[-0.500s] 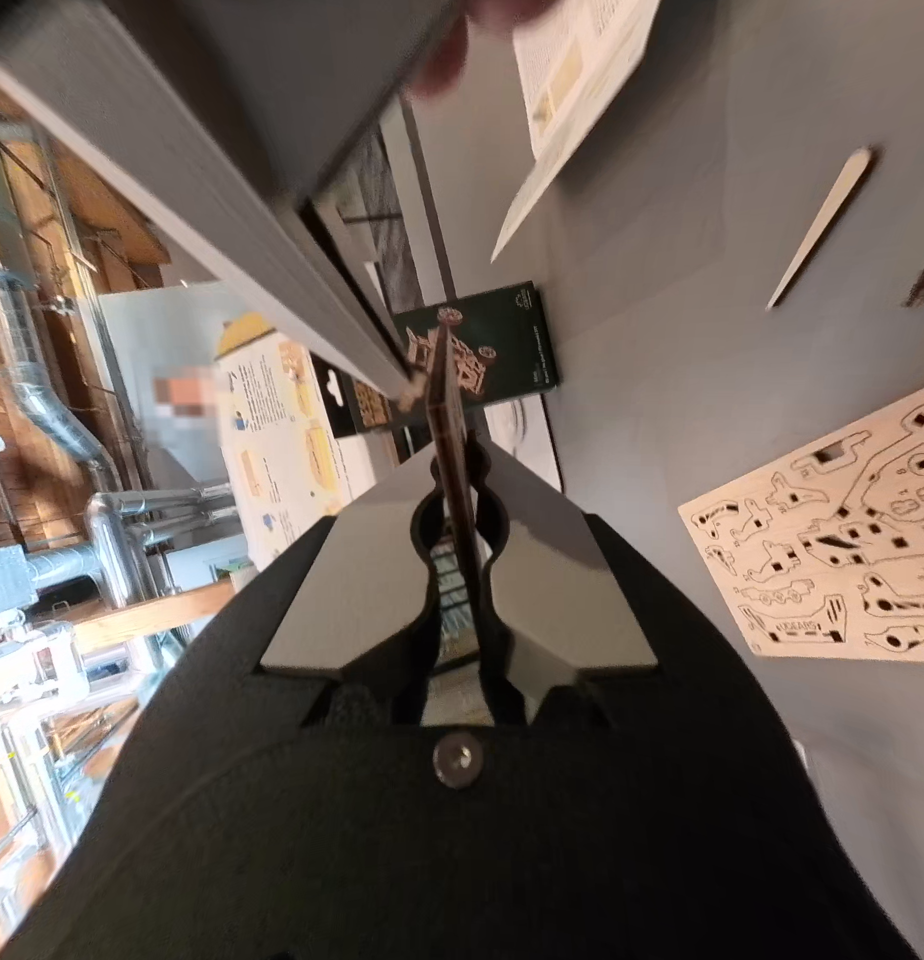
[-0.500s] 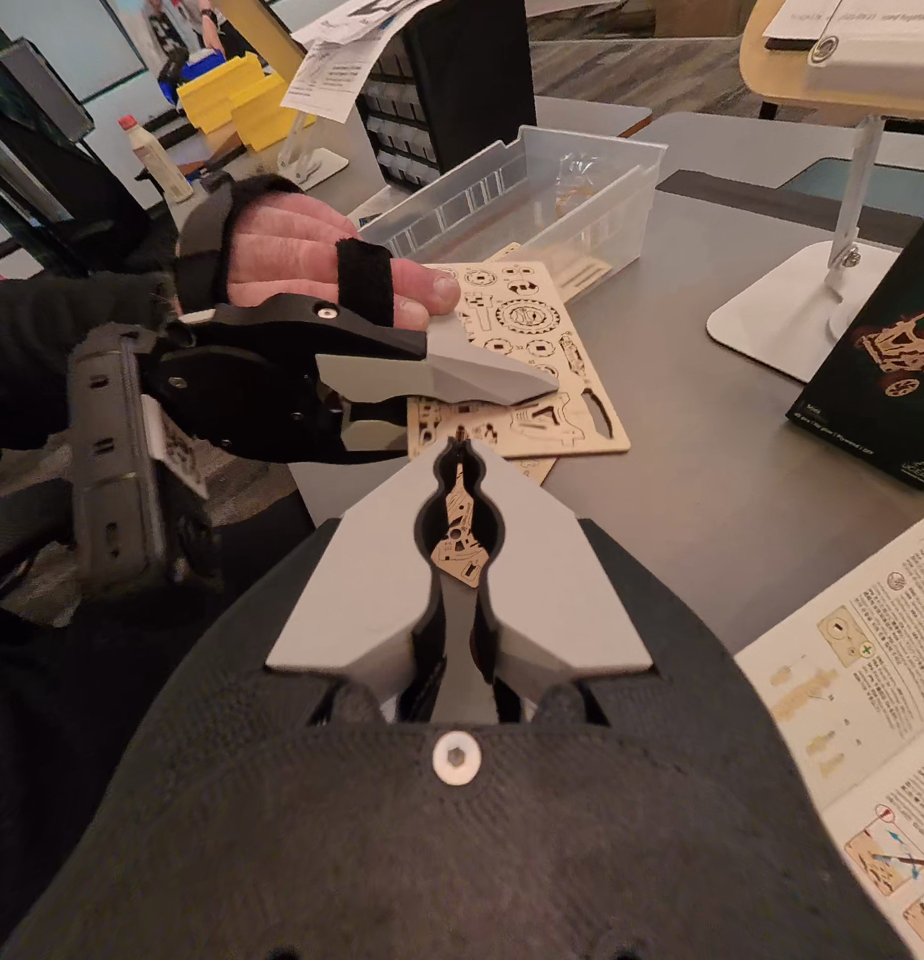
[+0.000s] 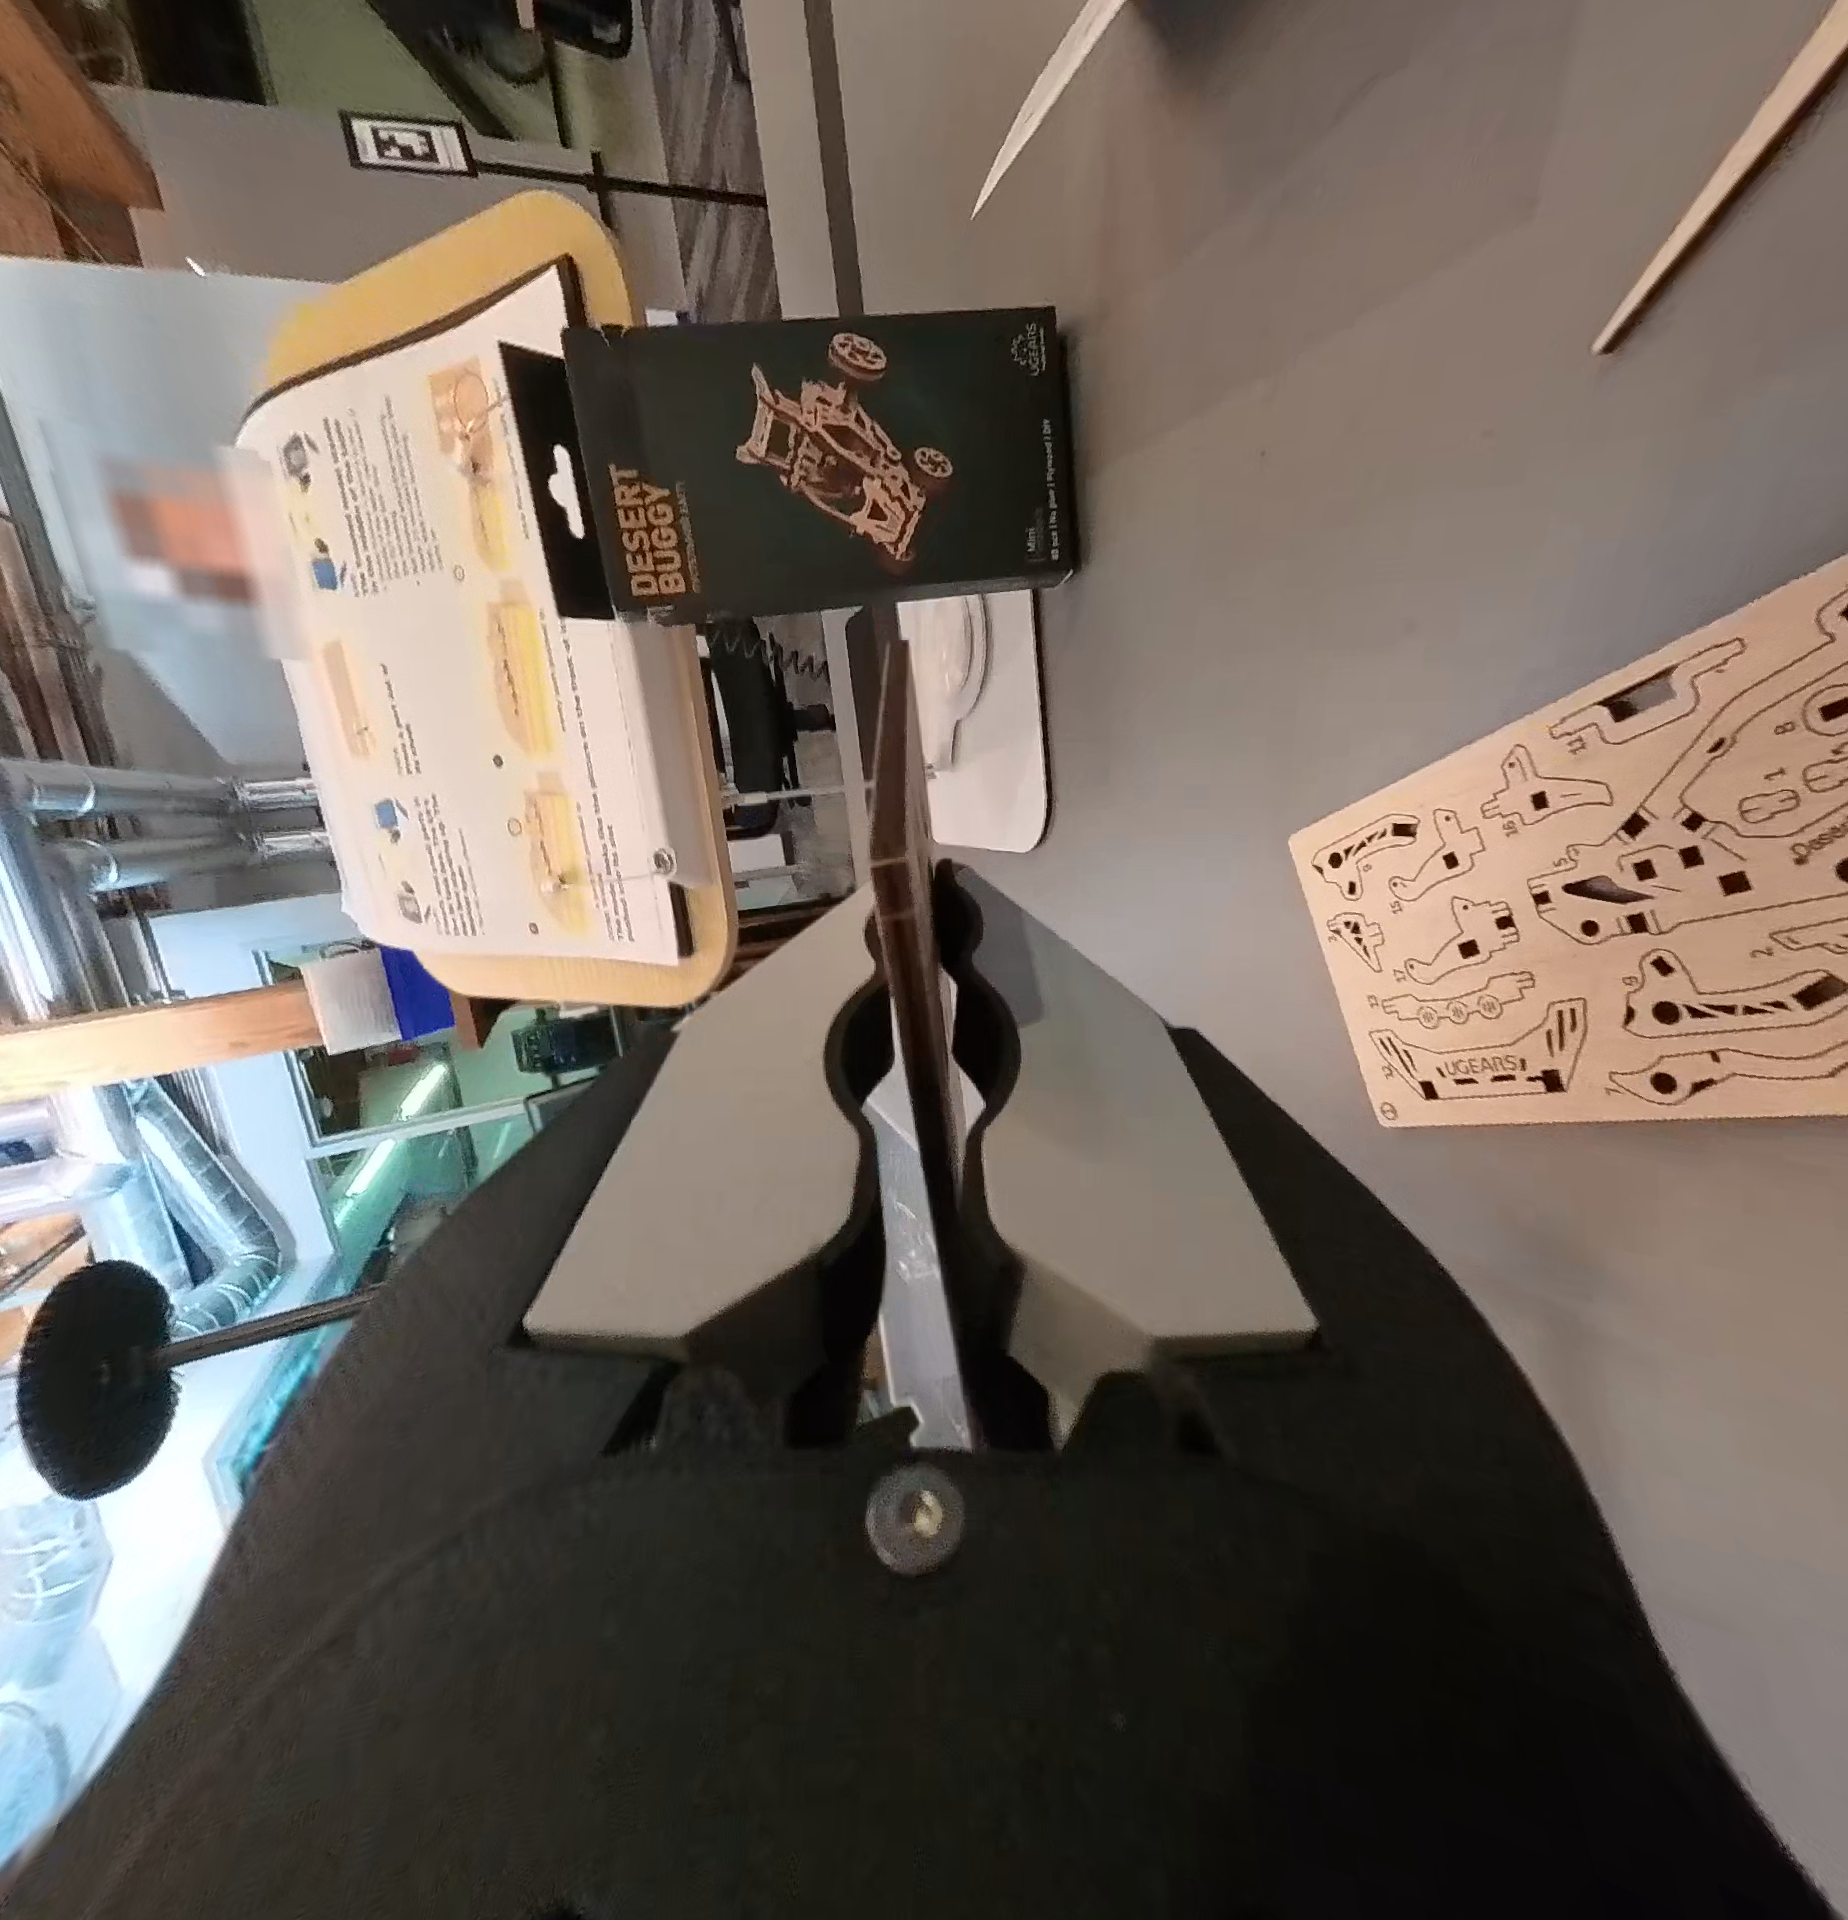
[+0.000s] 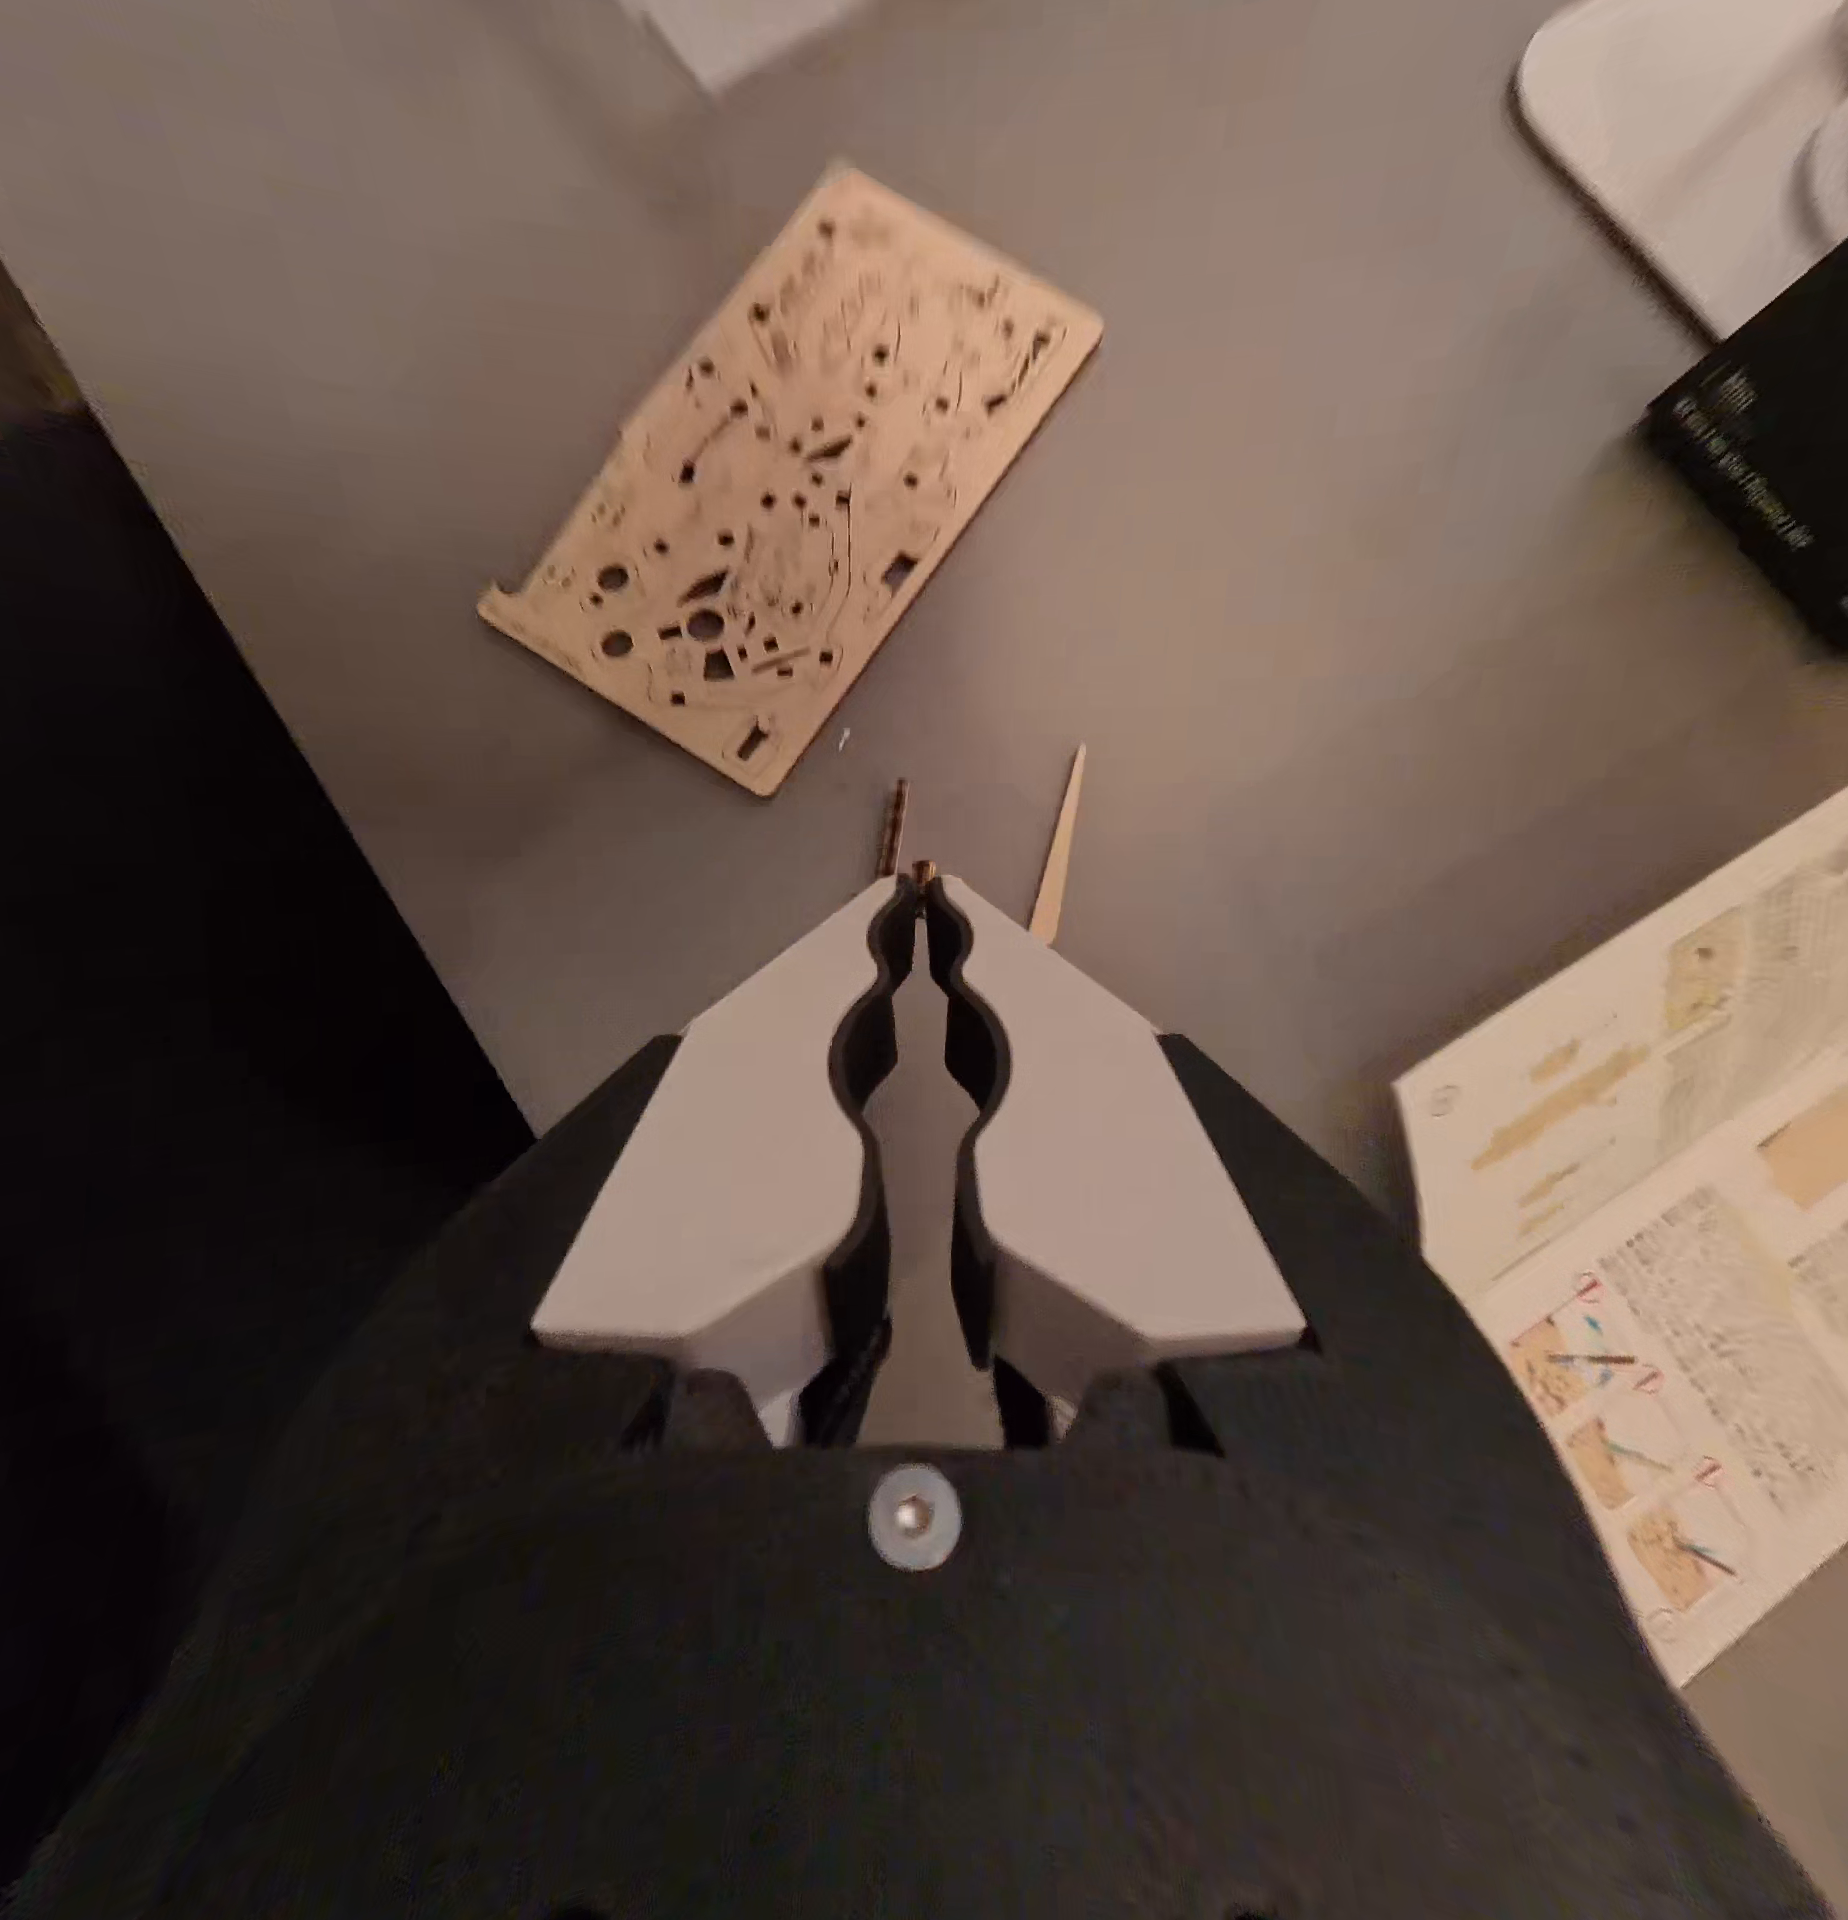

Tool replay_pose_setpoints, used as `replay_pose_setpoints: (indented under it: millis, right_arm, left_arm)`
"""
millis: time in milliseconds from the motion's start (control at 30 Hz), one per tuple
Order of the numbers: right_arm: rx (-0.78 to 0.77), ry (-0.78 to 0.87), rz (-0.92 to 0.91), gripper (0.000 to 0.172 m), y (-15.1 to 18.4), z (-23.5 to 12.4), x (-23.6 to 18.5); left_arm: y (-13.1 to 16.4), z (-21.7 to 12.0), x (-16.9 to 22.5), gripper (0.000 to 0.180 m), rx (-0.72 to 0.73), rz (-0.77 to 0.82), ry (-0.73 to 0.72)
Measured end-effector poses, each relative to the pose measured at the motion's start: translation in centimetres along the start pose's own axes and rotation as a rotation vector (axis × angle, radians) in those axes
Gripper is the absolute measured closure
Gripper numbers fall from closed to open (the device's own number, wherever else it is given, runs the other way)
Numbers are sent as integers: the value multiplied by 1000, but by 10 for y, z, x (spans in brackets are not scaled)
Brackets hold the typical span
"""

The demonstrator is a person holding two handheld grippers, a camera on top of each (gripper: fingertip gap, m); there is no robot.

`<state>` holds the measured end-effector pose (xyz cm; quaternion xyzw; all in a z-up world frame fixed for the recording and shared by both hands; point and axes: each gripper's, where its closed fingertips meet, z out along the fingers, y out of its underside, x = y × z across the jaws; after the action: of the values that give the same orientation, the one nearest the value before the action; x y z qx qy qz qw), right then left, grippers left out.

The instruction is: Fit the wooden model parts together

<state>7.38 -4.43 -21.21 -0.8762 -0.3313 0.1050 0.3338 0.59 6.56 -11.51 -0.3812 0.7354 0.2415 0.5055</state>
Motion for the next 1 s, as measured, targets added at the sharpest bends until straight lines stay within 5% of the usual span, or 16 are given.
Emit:
replay_pose_setpoints:
  millis: [133, 267, 367, 533, 633, 767, 833, 1000]
  right_arm:
    - [-89, 9, -23, 171, 25, 21, -1]
    - [-115, -57, 14, 143, 34, 28, -11]
    - [-92, -25, -6, 140, 30, 23, -7]
    - [-45, -31, 5, 172, 28, 8, -1]
    - [50, -11, 58, 172, 14, -11, 9]
    - [274, -68, 192, 133, -25, -38, 8]
    - [357, 30, 94, 111, -39, -49, 10]
    - [493, 278, -261, 114, -74, -84, -6]
  left_arm:
    - [5, -5, 8, 178, -9, -47, 14]
    - [6, -7, 13, 179, -6, -87, 26]
    - [4, -7, 17, 178, 0, -105, 35]
    - [3, -9, 18, 178, 10, -127, 35]
    - [2, -14, 11, 179, 30, -148, 16]
    - [-17, -29, 0, 178, 112, -141, -4]
    - [-31, -37, 2, 179, 152, -141, 54]
    - [-67, -64, 18, 178, 280, -109, 263]
